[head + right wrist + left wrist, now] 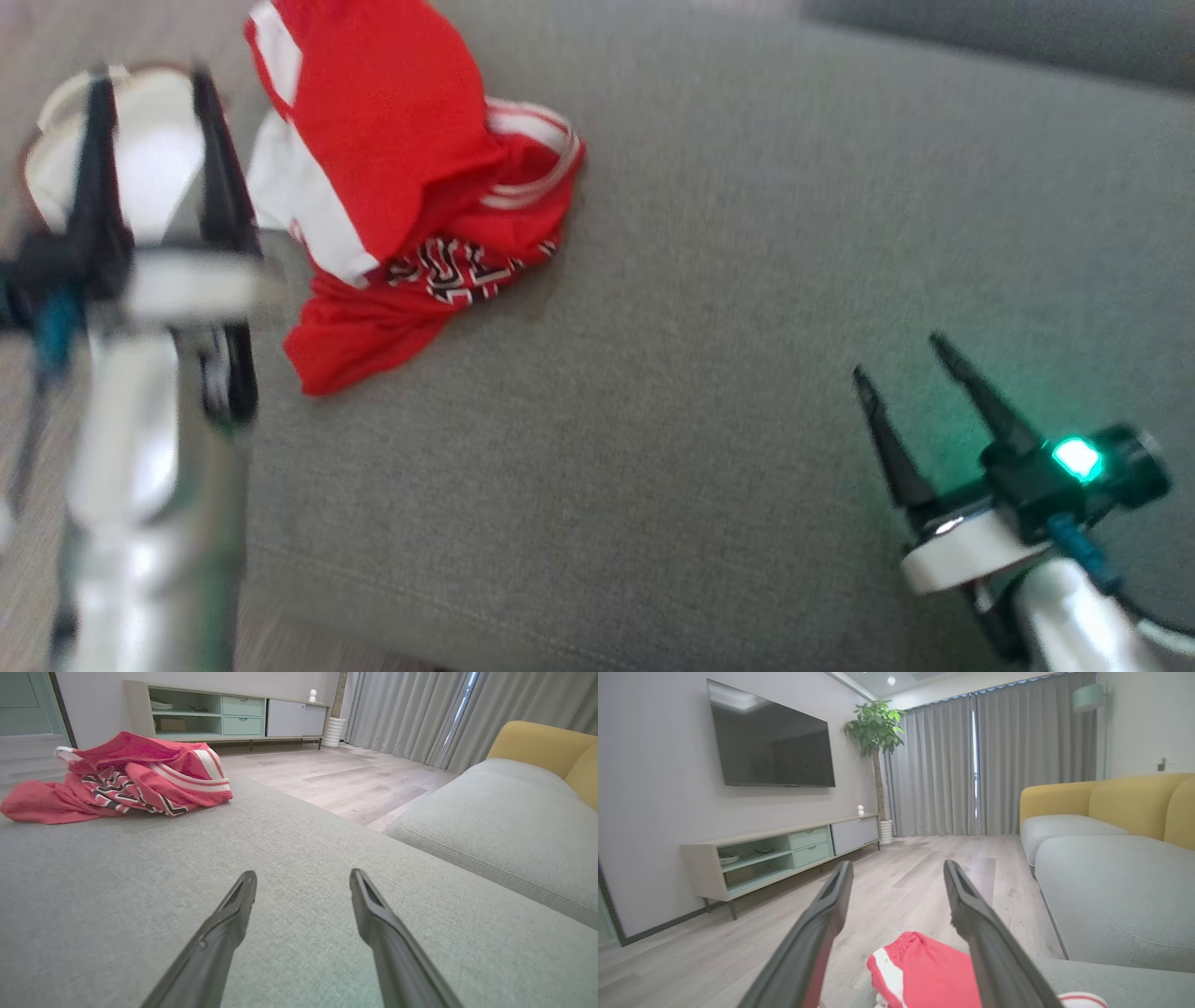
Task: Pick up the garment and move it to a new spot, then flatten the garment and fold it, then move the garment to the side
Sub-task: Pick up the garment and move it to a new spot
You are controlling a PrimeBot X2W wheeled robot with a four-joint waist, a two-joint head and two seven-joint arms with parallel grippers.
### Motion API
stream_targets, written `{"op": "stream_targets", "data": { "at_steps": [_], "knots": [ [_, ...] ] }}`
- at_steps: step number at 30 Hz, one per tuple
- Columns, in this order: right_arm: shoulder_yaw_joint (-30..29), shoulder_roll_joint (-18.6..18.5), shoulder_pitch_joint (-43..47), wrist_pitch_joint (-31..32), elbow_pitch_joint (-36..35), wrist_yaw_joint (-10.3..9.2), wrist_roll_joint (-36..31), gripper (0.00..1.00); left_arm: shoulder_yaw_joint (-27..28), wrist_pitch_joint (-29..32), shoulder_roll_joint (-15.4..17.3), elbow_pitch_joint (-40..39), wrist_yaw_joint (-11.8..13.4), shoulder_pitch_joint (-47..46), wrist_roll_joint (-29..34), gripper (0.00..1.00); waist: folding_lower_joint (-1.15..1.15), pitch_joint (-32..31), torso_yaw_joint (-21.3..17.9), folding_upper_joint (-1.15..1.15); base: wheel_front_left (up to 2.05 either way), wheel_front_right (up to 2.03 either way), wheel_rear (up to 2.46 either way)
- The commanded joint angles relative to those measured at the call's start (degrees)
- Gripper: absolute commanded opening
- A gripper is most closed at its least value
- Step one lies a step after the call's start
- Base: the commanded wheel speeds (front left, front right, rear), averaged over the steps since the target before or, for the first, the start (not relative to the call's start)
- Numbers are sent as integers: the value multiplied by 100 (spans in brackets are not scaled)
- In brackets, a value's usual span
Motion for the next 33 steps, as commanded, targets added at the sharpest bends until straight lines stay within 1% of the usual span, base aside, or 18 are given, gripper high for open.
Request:
{"op": "stream_targets", "data": {
  "at_steps": [1, 3, 6, 10, 12, 15, 18, 20, 21, 22, 24, 28, 33],
  "knots": [
    [114, -203, -220, -63, -269, 44, -56, 100, 252, 111, 225, 289, -60, -766, -144, 100, -2, 792, -82, 0, 0, 0, 0],
    [86, -364, -300, -63, -374, 44, -78, 100, 296, 316, 236, 915, -119, -1425, -293, 100, -2, 1053, -120, 0, 0, 0, 0],
    [48, -575, -403, -63, -529, 44, -89, 100, 289, 644, 380, 1849, -176, -2262, -346, 100, -2, 1406, -200, 0, 0, 0, 0],
    [60, -782, -509, -63, -698, 44, -101, 100, 322, 1035, 533, 3011, -211, -3058, -444, 100, -2, 1756, -353, 0, 0, 0, 0],
    [57, -842, -547, -63, -761, 44, -107, 100, 339, 1207, 627, 3509, -195, -3323, -471, 100, -2, 1888, -435, 0, 0, 0, 0],
    [40, -868, -589, -63, -857, 44, -118, 100, 345, 1425, 789, 4143, -91, -3575, -462, 100, -2, 2043, -558, 0, 0, 0, 0],
    [10, -870, -598, -63, -932, 44, -131, 100, 360, 1577, 888, 4607, 52, -3700, -471, 100, -2, 2144, -648, 0, 0, 0, 0],
    [-30, -850, -590, -63, -958, 44, -132, 100, 378, 1603, 922, 4818, 64, -3742, -510, 100, -2, 2180, -687, 0, 0, 0, 0],
    [-50, -837, -584, -63, -970, 44, -134, 100, 401, 1570, 919, 4875, -9, -3765, -559, 27, -2, 2194, -701, 0, 0, 0, 0],
    [-66, -826, -576, -63, -978, 44, -136, 100, 429, 1563, 905, 4932, -120, -3777, -624, 0, -2, 2203, -711, 0, 0, 0, 0],
    [-93, -808, -566, -63, -985, 44, -143, 100, 428, 1469, 918, 4986, -246, -3810, -671, 0, -2, 2209, -714, 0, 0, 0, 0],
    [-124, -757, -566, -63, -947, 44, -147, 100, 319, 934, 1026, 4932, -314, -3952, -594, 0, -2, 2146, -691, 0, 0, 0, 0],
    [-12, -622, -644, -63, -867, 44, -113, 100, 123, 332, 1152, 4836, -369, -4235, -437, 0, -2, 1898, -697, 0, 0, 0, 0]
  ]
}}
